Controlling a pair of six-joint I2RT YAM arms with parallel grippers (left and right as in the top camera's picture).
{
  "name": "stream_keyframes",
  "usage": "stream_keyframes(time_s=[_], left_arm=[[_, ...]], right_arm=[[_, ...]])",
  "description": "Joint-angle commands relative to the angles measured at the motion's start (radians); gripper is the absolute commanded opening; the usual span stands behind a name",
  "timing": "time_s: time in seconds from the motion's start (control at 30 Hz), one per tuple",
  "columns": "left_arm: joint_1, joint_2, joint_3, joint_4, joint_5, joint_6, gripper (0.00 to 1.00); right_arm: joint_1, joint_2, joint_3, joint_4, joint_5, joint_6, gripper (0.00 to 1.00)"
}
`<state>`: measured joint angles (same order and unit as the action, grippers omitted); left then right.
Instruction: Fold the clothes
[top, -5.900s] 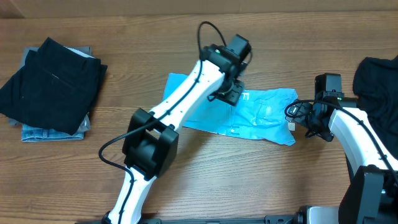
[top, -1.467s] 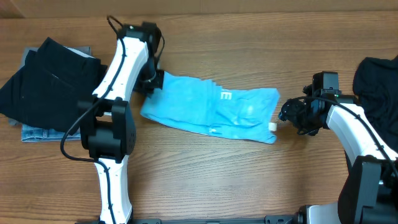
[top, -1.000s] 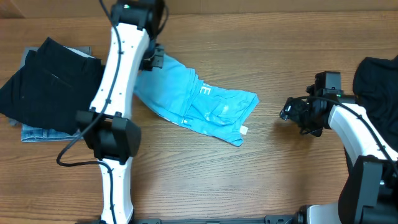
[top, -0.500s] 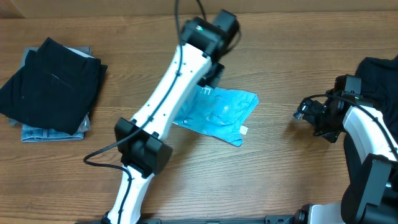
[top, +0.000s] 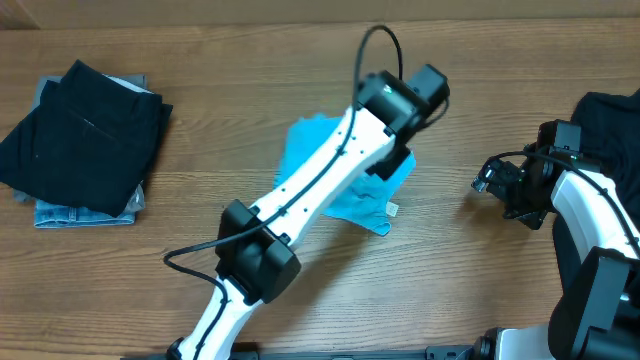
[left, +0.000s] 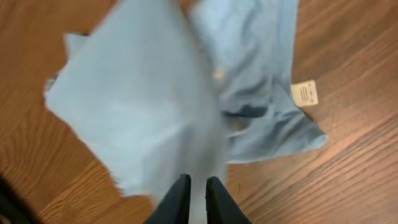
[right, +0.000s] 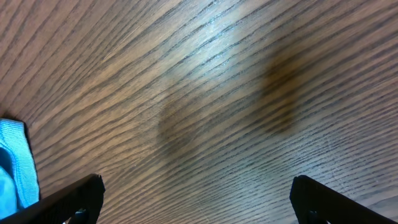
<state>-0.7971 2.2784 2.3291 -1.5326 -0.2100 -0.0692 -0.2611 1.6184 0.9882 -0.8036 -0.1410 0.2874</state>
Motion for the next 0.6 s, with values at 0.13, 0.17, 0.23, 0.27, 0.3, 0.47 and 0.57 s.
stream_keyframes(time_s=[0.13, 0.17, 0.23, 0.27, 0.3, 0.47, 0.57], left_arm=[[-0.026, -0.015, -0.115, 0.109, 0.080, 0.024, 0.09], [-0.026, -0.015, -0.115, 0.121, 0.085, 0.021, 0.09], [-0.027, -0.015, -0.115, 0.134, 0.088, 0.021, 0.10], [-0.027, -0.015, -0.115, 0.135, 0.088, 0.021, 0.10], [-0.027, -0.015, -0.115, 0.135, 0.088, 0.021, 0.12], [-0.025, -0.015, -0.116, 0.155, 0.071, -0.005, 0.20], [-0.005, -0.016, -0.111, 0.143, -0.074, -0.202, 0.17]], right_arm=[[-0.004, -0.023, 0.030, 0.005, 0.010, 0.000, 1.00], [-0.004, -0.023, 0.030, 0.005, 0.010, 0.000, 1.00], [-0.004, -0.023, 0.030, 0.005, 0.010, 0.000, 1.00], [-0.004, -0.023, 0.030, 0.005, 0.009, 0.000, 1.00], [-0.004, -0.023, 0.030, 0.005, 0.009, 0.000, 1.00], [-0.002, -0.023, 0.029, 0.006, -0.058, -0.033, 1.00], [0.013, -0.023, 0.028, 0.013, -0.350, -0.191, 0.82]])
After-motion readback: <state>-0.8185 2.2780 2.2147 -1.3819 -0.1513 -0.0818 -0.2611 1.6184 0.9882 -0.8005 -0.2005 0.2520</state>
